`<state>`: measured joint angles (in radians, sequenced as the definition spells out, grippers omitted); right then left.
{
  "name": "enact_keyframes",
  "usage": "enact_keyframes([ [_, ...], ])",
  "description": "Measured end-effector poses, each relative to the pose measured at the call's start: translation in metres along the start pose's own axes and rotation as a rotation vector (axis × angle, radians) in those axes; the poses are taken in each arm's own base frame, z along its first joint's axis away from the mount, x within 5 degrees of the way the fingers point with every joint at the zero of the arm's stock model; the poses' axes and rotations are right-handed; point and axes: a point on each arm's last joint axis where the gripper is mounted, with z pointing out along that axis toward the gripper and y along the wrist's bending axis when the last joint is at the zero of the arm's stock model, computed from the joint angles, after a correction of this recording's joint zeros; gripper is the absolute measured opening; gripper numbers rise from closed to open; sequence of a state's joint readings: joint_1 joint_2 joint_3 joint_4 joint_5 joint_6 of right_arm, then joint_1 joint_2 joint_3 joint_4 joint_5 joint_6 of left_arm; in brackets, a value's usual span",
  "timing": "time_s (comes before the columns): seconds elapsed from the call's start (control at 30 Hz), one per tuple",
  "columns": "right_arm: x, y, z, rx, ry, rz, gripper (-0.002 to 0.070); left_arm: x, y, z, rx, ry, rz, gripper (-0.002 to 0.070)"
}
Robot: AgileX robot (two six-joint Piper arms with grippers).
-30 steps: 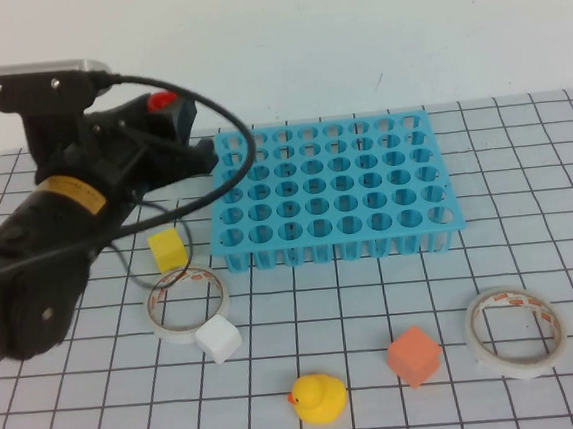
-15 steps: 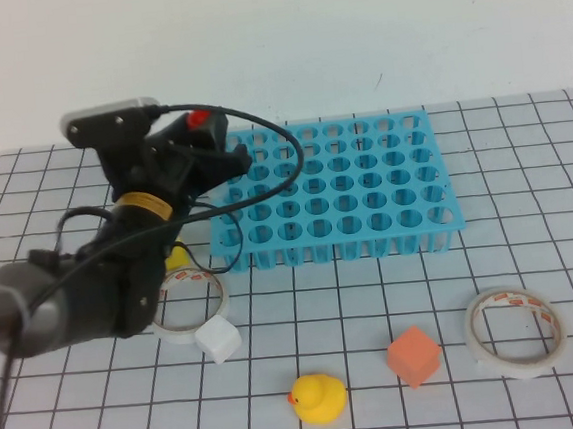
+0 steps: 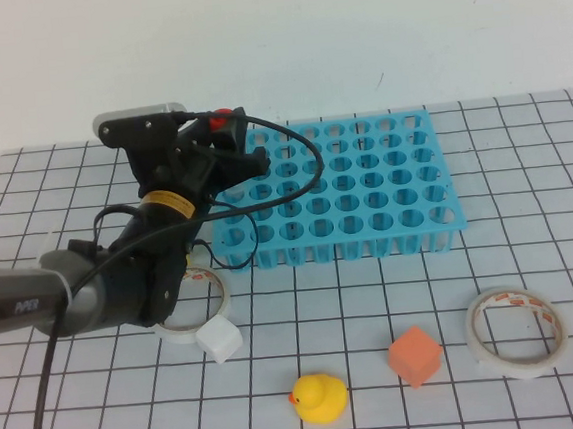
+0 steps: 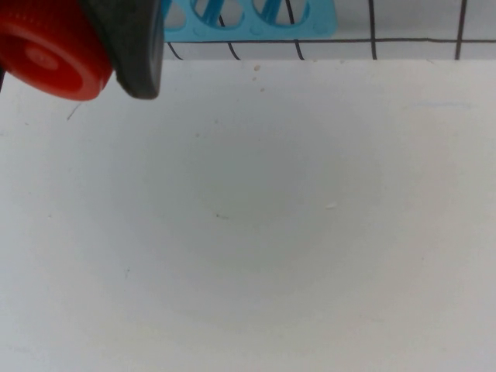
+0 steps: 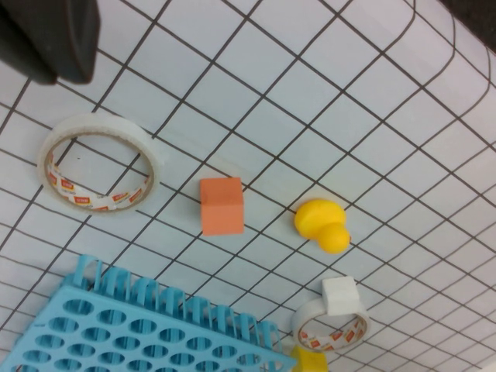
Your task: Place the test tubes
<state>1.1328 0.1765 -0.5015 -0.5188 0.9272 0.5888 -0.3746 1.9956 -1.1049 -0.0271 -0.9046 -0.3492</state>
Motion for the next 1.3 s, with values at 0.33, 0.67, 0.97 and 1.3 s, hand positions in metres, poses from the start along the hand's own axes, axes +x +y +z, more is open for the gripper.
enact_keyframes([
  [0.33, 0.000, 0.000, 0.000, 0.000, 0.000, 0.000, -0.0001, 0.002, -0.002, 0.001, 0.029, -0.001, 0.007, 0.0279],
  [0.67, 0.000, 0.000, 0.000, 0.000, 0.000, 0.000, -0.0001, 0.003, 0.002, -0.008, 0.002, -0.014, -0.024, 0.0279],
  [0.97, 0.000, 0.000, 0.000, 0.000, 0.000, 0.000, -0.0001, 0.004, 0.000, -0.010, 0.030, -0.022, -0.008, 0.0279],
  [1.3, 0.000, 0.000, 0.000, 0.000, 0.000, 0.000, -0.0001, -0.006, -0.004, -0.013, 0.023, -0.016, 0.015, 0.0278],
])
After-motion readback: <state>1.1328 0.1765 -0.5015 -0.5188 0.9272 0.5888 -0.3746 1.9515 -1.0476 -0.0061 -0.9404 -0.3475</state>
